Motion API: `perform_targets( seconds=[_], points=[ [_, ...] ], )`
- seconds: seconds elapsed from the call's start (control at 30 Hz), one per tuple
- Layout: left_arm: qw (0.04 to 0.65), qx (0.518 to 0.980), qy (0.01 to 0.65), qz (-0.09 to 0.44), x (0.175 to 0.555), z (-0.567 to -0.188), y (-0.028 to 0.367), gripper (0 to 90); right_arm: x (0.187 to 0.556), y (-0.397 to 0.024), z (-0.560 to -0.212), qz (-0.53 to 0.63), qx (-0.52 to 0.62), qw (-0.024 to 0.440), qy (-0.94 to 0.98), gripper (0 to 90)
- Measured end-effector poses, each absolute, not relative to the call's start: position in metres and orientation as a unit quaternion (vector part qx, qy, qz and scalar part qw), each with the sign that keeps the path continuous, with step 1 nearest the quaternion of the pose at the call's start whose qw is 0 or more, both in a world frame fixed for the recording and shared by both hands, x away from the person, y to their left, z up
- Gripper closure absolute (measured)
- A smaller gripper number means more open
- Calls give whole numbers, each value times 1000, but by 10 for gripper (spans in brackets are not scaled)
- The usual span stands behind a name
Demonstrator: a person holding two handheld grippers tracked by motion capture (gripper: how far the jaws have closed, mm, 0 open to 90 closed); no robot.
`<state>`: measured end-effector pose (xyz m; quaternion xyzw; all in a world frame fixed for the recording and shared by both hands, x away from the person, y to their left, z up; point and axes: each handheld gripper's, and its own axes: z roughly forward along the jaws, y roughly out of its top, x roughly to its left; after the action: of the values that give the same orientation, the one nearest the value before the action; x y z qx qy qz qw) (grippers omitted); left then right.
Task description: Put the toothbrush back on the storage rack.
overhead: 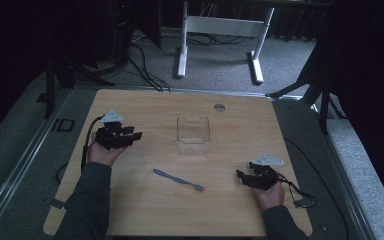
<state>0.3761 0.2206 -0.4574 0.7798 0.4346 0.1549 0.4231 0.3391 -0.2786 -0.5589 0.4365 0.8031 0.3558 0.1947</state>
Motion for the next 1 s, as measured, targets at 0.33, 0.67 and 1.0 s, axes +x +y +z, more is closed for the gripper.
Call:
perform_targets(
  seconds=[0.33, 0.67, 1.0],
  points=[
    [421, 800, 401, 147, 377, -453, 211, 535, 339, -279, -559, 356, 436, 194, 803, 343],
    [402, 825, 377, 129, 378, -457, 203, 538, 339, -279, -559, 356, 436, 193, 803, 340],
    [400, 832, 366, 118, 377, -458, 198, 545, 339, -279, -559, 356, 436, 193, 804, 340]
  ],
)
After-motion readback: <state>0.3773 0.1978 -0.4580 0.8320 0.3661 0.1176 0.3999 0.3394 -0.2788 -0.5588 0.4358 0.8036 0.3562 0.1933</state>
